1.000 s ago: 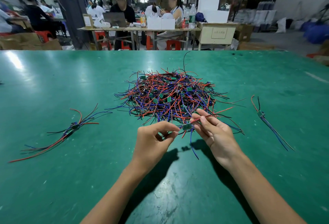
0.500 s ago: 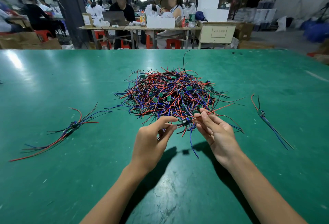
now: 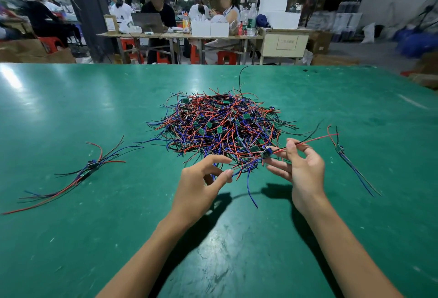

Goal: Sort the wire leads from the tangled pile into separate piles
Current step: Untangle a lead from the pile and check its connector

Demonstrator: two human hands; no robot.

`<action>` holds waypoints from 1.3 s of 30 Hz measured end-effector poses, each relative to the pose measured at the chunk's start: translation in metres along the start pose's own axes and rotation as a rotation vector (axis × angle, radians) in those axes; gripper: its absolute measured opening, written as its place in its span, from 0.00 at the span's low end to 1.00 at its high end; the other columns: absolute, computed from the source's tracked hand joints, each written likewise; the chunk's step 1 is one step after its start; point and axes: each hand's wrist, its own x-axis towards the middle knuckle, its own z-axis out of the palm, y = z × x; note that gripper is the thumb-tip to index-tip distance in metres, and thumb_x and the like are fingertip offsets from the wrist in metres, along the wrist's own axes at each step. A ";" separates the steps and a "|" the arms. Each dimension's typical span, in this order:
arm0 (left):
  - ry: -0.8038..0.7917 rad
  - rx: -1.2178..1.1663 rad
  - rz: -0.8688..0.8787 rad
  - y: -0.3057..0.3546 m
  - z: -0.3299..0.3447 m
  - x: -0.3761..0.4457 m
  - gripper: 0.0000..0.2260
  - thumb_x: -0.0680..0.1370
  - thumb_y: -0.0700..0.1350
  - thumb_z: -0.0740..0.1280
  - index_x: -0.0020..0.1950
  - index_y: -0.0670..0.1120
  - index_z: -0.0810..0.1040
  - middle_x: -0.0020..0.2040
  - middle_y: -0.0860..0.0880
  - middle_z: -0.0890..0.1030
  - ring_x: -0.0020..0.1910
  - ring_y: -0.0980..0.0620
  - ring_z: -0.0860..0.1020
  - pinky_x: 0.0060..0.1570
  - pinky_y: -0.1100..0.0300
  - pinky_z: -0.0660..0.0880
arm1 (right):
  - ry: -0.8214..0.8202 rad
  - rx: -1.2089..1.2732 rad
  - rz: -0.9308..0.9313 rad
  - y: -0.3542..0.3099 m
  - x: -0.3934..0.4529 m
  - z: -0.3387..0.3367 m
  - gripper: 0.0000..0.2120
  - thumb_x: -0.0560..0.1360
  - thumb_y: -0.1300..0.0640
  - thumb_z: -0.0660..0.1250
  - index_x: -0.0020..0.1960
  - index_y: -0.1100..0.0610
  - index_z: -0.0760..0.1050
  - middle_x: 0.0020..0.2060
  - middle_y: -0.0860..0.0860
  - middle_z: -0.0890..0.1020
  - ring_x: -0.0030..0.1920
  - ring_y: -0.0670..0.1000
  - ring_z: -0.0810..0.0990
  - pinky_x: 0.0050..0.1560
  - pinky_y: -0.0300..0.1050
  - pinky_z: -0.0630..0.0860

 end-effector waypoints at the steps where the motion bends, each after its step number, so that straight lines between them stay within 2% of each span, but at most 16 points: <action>1: 0.004 -0.027 -0.028 0.000 0.000 0.000 0.07 0.77 0.49 0.73 0.54 0.57 0.81 0.37 0.59 0.85 0.35 0.56 0.80 0.34 0.71 0.66 | 0.021 0.047 0.022 -0.002 0.001 -0.001 0.03 0.83 0.58 0.63 0.51 0.56 0.70 0.34 0.52 0.86 0.33 0.56 0.87 0.29 0.41 0.81; 3: 0.020 -0.081 -0.080 0.001 0.000 0.001 0.06 0.77 0.48 0.74 0.53 0.56 0.82 0.36 0.56 0.86 0.32 0.59 0.78 0.32 0.71 0.66 | 0.080 0.151 0.034 -0.006 0.005 -0.006 0.04 0.84 0.59 0.62 0.52 0.58 0.68 0.33 0.54 0.86 0.34 0.56 0.87 0.31 0.42 0.82; 8: 0.090 -0.108 -0.130 -0.003 -0.004 0.004 0.06 0.77 0.45 0.74 0.52 0.53 0.83 0.36 0.54 0.86 0.27 0.62 0.74 0.30 0.67 0.68 | 0.199 0.256 0.050 -0.017 0.014 -0.028 0.05 0.84 0.61 0.61 0.57 0.60 0.66 0.47 0.63 0.82 0.36 0.56 0.87 0.38 0.45 0.84; 13: 0.126 -0.134 -0.198 -0.007 -0.004 0.006 0.04 0.77 0.45 0.73 0.50 0.54 0.83 0.36 0.52 0.86 0.26 0.53 0.72 0.30 0.62 0.70 | 0.206 0.198 0.008 -0.029 0.021 -0.041 0.03 0.84 0.57 0.62 0.53 0.56 0.70 0.47 0.59 0.84 0.39 0.55 0.88 0.42 0.46 0.85; 15: 0.133 -0.131 -0.219 -0.009 -0.003 0.005 0.04 0.77 0.44 0.73 0.49 0.54 0.83 0.36 0.52 0.86 0.26 0.52 0.72 0.30 0.60 0.71 | 0.207 0.037 -0.062 -0.037 0.028 -0.045 0.04 0.84 0.54 0.61 0.54 0.53 0.74 0.40 0.52 0.86 0.34 0.49 0.86 0.35 0.42 0.83; 17: 0.136 -0.122 -0.231 -0.012 -0.003 0.005 0.04 0.77 0.44 0.73 0.48 0.54 0.83 0.35 0.52 0.85 0.25 0.54 0.72 0.30 0.60 0.70 | 0.264 -0.225 -0.199 -0.048 0.043 -0.049 0.09 0.84 0.53 0.60 0.55 0.51 0.79 0.33 0.47 0.82 0.27 0.45 0.79 0.28 0.37 0.76; 18: 0.138 -0.114 -0.235 -0.012 -0.002 0.005 0.05 0.77 0.44 0.73 0.48 0.54 0.83 0.35 0.52 0.85 0.25 0.54 0.72 0.30 0.60 0.70 | 0.295 -0.374 -0.274 -0.055 0.054 -0.051 0.11 0.83 0.53 0.60 0.55 0.51 0.81 0.31 0.47 0.80 0.25 0.45 0.77 0.28 0.37 0.73; 20: 0.142 -0.096 -0.242 -0.013 -0.002 0.005 0.05 0.77 0.43 0.72 0.48 0.54 0.83 0.35 0.53 0.85 0.25 0.56 0.73 0.31 0.60 0.72 | 0.348 -0.703 -0.399 -0.068 0.079 -0.054 0.14 0.81 0.51 0.60 0.58 0.53 0.83 0.32 0.49 0.81 0.31 0.50 0.77 0.37 0.41 0.73; 22: 0.143 -0.081 -0.242 -0.013 -0.001 0.005 0.05 0.77 0.43 0.72 0.48 0.53 0.84 0.35 0.53 0.85 0.26 0.59 0.74 0.31 0.60 0.72 | 0.370 -1.037 -0.429 -0.071 0.107 -0.059 0.16 0.81 0.51 0.59 0.59 0.56 0.82 0.41 0.58 0.85 0.45 0.61 0.81 0.47 0.49 0.74; 24: 0.143 -0.072 -0.241 -0.013 -0.001 0.005 0.05 0.77 0.42 0.72 0.47 0.54 0.84 0.34 0.53 0.85 0.26 0.60 0.75 0.32 0.60 0.72 | 0.280 -1.362 -0.290 -0.058 0.131 -0.069 0.18 0.83 0.52 0.55 0.61 0.61 0.79 0.55 0.66 0.82 0.57 0.65 0.78 0.55 0.54 0.74; 27: 0.151 -0.070 -0.250 -0.015 -0.002 0.005 0.06 0.77 0.42 0.71 0.47 0.54 0.84 0.34 0.53 0.85 0.28 0.58 0.76 0.32 0.59 0.74 | 0.152 -1.694 0.064 -0.022 0.140 -0.090 0.27 0.85 0.48 0.49 0.75 0.65 0.64 0.74 0.65 0.67 0.74 0.62 0.63 0.70 0.54 0.64; 30: 0.155 -0.072 -0.255 -0.017 -0.002 0.006 0.07 0.77 0.42 0.71 0.47 0.55 0.84 0.35 0.53 0.85 0.30 0.57 0.78 0.33 0.58 0.76 | 0.188 -1.779 0.115 -0.007 0.140 -0.095 0.31 0.85 0.48 0.48 0.80 0.67 0.51 0.80 0.63 0.53 0.79 0.60 0.52 0.76 0.53 0.54; 31: 0.159 -0.072 -0.257 -0.017 -0.002 0.006 0.07 0.77 0.42 0.71 0.47 0.55 0.84 0.35 0.53 0.85 0.30 0.56 0.78 0.31 0.59 0.76 | 0.209 -1.803 0.080 -0.009 0.141 -0.091 0.31 0.85 0.48 0.50 0.80 0.67 0.51 0.80 0.64 0.52 0.79 0.61 0.52 0.76 0.53 0.54; 33: 0.167 -0.084 -0.259 -0.017 -0.001 0.006 0.08 0.77 0.41 0.71 0.46 0.55 0.84 0.35 0.52 0.85 0.29 0.58 0.78 0.29 0.63 0.74 | 0.171 -1.781 -0.102 -0.016 0.139 -0.072 0.28 0.83 0.49 0.55 0.77 0.65 0.60 0.77 0.65 0.61 0.76 0.62 0.60 0.73 0.54 0.59; 36: 0.169 -0.080 -0.253 -0.016 -0.002 0.006 0.08 0.77 0.40 0.71 0.46 0.54 0.84 0.35 0.53 0.85 0.29 0.60 0.77 0.29 0.66 0.73 | -0.060 -1.585 -0.273 -0.020 0.123 -0.041 0.20 0.81 0.44 0.60 0.65 0.54 0.78 0.66 0.59 0.74 0.65 0.59 0.73 0.62 0.53 0.70; 39: 0.169 -0.068 -0.244 -0.014 -0.002 0.006 0.08 0.77 0.40 0.71 0.46 0.54 0.84 0.34 0.53 0.85 0.27 0.60 0.76 0.29 0.64 0.72 | -0.030 -1.658 -0.447 -0.013 0.096 -0.025 0.20 0.77 0.37 0.65 0.59 0.50 0.83 0.70 0.57 0.72 0.69 0.57 0.69 0.66 0.53 0.66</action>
